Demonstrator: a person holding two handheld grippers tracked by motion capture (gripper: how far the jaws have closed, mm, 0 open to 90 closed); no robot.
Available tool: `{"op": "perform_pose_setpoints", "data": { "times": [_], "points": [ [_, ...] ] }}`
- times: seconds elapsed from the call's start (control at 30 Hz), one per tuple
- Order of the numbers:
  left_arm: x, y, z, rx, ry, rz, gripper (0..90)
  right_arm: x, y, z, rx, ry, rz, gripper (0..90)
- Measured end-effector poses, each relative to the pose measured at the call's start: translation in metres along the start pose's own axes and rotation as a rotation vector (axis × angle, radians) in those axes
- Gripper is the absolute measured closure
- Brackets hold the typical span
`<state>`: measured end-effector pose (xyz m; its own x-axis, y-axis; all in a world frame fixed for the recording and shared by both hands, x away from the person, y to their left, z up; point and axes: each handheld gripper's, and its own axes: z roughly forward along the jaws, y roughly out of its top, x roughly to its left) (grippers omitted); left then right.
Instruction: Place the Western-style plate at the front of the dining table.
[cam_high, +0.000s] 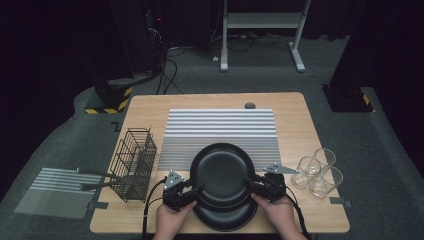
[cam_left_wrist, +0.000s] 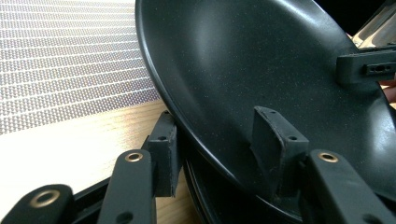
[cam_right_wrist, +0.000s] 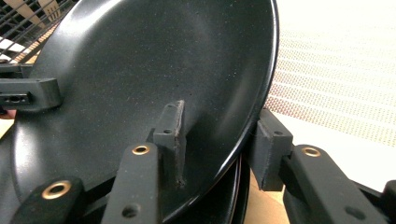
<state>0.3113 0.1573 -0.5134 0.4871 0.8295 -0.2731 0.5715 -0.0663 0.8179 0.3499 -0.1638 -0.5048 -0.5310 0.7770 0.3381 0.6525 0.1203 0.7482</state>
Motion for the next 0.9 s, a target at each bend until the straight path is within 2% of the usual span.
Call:
{"op": "perform_pose_setpoints", "data": {
  "times": [0.1, 0.2, 0.33, 0.4, 0.53, 0.57, 0.83, 0.87, 0.9],
  "points": [
    [-0.002, 0.001, 0.0, -0.013, 0.013, 0.009, 53.9, -0.003, 0.0, 0.0, -0.002, 0.015, 0.036, 63.1],
    [-0.005, 0.002, 0.0, -0.034, 0.026, 0.004, 54.1, -0.003, 0.0, 0.0, -0.008, 0.02, 0.042, 63.5],
    [-0.007, 0.004, -0.003, -0.056, 0.042, 0.035, 57.0, -0.003, -0.001, -0.001, -0.025, 0.022, 0.041, 65.1],
    [-0.005, 0.004, -0.006, -0.064, 0.034, 0.057, 60.4, -0.005, -0.001, -0.002, -0.034, 0.028, 0.063, 66.4],
    [-0.007, 0.004, -0.007, -0.076, 0.038, 0.056, 62.8, -0.006, -0.001, -0.004, -0.082, 0.032, 0.073, 69.9],
    [-0.007, 0.004, -0.007, -0.081, 0.038, 0.04, 63.8, -0.007, 0.0, -0.007, -0.104, 0.038, 0.07, 71.3],
    [-0.005, 0.007, -0.006, -0.107, 0.03, 0.031, 66.7, -0.009, 0.002, -0.009, -0.122, 0.049, 0.086, 73.7],
    [-0.006, 0.007, -0.005, -0.114, 0.026, 0.016, 67.0, -0.01, 0.003, -0.01, -0.125, 0.049, 0.084, 74.0],
    [-0.005, 0.008, -0.005, -0.115, 0.025, 0.023, 67.3, -0.01, 0.004, -0.012, -0.115, 0.049, 0.086, 74.5]
  ]
}}
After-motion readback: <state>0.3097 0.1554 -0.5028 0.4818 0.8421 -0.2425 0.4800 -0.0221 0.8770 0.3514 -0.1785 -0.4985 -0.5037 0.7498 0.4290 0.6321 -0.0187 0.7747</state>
